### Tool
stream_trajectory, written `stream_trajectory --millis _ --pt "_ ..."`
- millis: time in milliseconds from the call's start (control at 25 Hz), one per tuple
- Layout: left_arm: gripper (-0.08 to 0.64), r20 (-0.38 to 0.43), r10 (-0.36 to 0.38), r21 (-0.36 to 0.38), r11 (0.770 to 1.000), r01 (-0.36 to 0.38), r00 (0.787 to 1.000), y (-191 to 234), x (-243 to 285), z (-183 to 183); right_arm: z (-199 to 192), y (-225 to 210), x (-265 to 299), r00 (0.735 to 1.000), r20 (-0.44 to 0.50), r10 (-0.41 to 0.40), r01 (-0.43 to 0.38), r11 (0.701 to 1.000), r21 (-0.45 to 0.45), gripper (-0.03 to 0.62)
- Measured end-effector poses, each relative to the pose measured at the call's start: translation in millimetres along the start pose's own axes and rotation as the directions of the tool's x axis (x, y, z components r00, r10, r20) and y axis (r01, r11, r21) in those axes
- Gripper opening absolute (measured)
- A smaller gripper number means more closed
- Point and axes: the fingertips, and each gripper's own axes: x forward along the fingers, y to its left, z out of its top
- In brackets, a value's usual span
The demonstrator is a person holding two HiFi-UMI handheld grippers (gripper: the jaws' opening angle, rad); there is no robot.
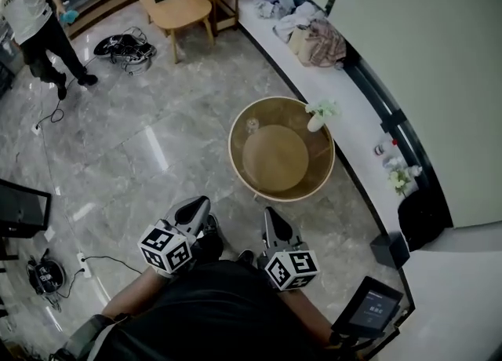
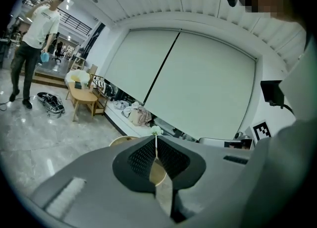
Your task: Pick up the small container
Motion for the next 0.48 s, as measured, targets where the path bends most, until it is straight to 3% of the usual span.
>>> stream_trajectory --millis 200,480 --pt "0.003 0.011 -0.037 0.002 0.999 0.037 0.999 42.5 11.2 35.7 12.9 16.8 46.7 1.000 -0.005 -0.031 0.030 1.000 -0.006 -0.002" --pt "0.004 -0.028 -0.075 -0.030 0.997 0.074 0.997 93.7 25.4 45.0 11.1 23.7 91.3 0.995 -0.034 -0.093 0.093 0.996 0.011 -0.002"
